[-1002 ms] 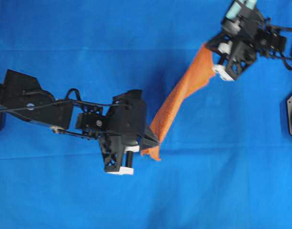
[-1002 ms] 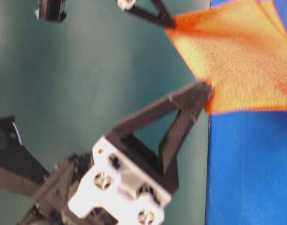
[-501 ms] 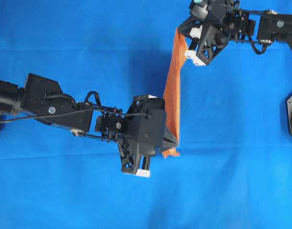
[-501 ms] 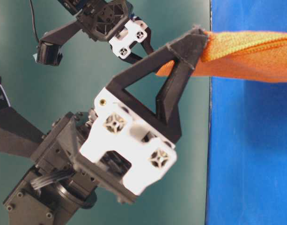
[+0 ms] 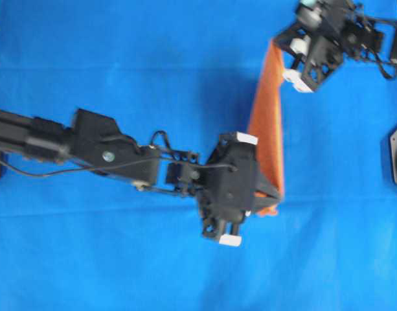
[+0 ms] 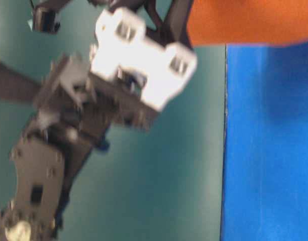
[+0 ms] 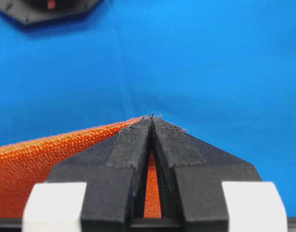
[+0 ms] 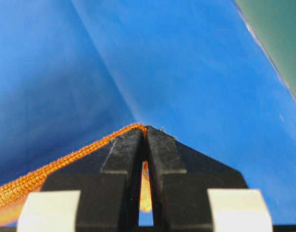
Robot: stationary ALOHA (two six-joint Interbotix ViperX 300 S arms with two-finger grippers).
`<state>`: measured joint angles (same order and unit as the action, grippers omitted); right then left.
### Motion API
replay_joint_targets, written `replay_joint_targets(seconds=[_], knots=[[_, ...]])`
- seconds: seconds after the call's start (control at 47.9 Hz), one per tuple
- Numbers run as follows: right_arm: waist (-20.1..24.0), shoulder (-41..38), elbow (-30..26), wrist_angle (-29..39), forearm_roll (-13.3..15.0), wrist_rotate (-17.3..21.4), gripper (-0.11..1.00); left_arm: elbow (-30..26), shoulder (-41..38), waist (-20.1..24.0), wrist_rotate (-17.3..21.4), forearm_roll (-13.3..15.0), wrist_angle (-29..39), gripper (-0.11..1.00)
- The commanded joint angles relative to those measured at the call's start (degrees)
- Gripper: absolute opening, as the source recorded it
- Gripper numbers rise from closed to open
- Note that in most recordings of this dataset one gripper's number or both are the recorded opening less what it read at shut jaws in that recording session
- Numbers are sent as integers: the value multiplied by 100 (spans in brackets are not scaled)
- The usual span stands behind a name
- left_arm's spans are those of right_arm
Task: Fold the orange towel.
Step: 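Lift towel and swing right gripper over left, folding towel lengthwise, then lay the folded strip down, open both grippers and retract outward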
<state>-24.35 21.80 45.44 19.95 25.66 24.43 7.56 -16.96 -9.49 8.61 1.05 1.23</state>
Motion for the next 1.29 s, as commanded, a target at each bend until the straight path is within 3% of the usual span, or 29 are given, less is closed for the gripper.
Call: replay_joint_targets(seconds=[0.0, 0.167, 0.313, 0.585, 0.877, 1.274], knots=[[-220, 325, 70, 158, 44, 18, 3, -545, -97, -141, 141, 9, -79, 1], [-220, 492, 193, 272, 44, 18, 3, -1002, -475, -88, 176, 9, -79, 1], [-220, 281, 123, 158, 35, 9, 3, -940, -475, -88, 123, 18, -70, 1], [-97, -1002, -431, -686, 26, 9, 3, 211, 9, -193, -255, 44, -185, 1], [167, -2136, -1274, -976, 53, -18, 3, 1459, 492, -334, -1143, 53, -343, 1], [229, -2435, -1362, -1063, 53, -9, 3, 2004, 536, -325, -1283, 53, -466, 1]])
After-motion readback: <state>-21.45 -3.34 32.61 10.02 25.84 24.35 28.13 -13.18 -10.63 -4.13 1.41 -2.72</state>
